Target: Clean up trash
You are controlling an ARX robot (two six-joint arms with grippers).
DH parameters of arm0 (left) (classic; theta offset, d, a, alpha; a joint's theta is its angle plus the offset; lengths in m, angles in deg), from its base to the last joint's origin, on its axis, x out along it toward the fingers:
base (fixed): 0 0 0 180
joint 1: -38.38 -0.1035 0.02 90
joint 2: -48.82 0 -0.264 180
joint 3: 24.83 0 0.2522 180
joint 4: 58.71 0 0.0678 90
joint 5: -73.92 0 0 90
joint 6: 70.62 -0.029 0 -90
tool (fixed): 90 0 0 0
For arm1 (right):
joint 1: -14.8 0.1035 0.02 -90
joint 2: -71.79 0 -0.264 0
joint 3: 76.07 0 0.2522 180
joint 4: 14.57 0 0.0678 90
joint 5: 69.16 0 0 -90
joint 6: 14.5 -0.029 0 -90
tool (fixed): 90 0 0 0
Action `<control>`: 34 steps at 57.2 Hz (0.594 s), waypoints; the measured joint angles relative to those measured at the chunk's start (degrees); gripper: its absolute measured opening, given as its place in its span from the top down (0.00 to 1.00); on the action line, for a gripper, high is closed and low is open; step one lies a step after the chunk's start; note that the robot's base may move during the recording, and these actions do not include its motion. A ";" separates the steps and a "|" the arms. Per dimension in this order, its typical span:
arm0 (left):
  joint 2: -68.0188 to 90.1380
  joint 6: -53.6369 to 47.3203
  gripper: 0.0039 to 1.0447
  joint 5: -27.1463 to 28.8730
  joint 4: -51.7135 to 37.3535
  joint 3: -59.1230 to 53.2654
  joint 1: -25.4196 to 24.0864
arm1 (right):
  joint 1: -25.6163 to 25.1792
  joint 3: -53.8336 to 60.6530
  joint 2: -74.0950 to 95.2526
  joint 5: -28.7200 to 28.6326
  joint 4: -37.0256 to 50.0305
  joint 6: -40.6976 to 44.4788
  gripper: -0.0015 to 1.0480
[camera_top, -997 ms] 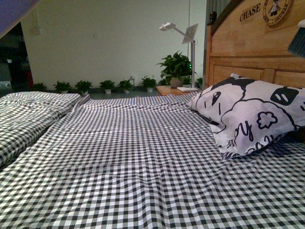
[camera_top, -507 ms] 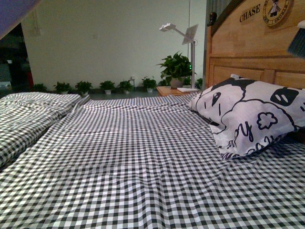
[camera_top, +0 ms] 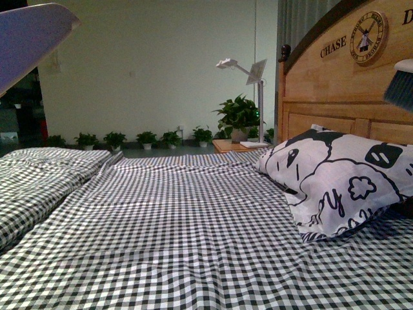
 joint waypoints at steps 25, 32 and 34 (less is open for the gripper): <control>0.00 0.00 0.73 0.00 0.00 0.00 0.00 | 0.00 0.00 0.00 0.00 0.00 0.00 0.78; 0.00 0.00 0.73 0.00 0.00 0.00 0.00 | 0.00 0.00 0.00 0.00 0.00 0.00 0.78; 0.00 0.00 0.73 0.00 -0.02 0.00 0.00 | 0.00 0.00 0.00 0.00 0.00 0.00 0.78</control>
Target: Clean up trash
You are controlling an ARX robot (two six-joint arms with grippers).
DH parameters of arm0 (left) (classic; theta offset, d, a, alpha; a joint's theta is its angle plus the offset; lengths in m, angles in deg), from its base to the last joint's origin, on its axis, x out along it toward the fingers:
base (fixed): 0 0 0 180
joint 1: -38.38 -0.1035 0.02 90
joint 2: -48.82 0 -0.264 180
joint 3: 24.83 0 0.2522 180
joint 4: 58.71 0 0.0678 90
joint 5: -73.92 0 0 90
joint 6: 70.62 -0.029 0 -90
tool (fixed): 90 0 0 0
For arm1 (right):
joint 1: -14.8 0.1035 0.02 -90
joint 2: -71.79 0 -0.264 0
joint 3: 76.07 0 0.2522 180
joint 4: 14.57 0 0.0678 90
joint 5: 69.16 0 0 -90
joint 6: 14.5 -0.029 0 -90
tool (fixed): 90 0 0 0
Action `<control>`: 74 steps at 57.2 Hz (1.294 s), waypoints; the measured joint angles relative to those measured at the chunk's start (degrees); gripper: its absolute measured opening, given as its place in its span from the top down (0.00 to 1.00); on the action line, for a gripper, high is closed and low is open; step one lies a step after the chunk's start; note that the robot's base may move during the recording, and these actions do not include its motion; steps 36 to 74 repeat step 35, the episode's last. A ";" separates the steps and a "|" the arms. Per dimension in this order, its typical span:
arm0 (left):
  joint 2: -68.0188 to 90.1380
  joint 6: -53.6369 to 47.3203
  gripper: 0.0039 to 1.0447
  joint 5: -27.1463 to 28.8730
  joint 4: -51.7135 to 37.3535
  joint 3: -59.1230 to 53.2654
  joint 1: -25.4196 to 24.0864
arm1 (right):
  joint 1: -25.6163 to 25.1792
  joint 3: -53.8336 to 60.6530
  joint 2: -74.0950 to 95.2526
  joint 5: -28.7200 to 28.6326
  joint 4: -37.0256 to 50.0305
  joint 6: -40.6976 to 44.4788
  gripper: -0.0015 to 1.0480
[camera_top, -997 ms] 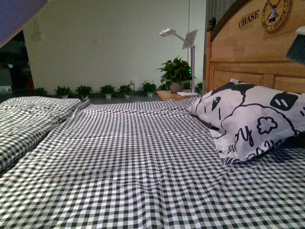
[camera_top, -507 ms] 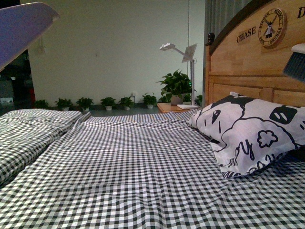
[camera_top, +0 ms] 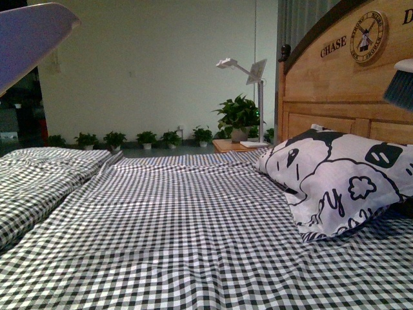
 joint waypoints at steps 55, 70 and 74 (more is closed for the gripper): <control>0.00 0.00 0.73 0.00 0.02 0.00 0.00 | 0.00 0.00 0.00 0.00 0.00 0.00 0.78; 0.00 0.00 0.73 0.00 0.02 0.00 0.00 | 0.00 0.00 0.00 0.00 0.00 0.00 0.78; 0.00 0.00 0.73 0.00 0.02 0.00 0.00 | 0.00 0.00 0.00 0.00 0.00 0.00 0.78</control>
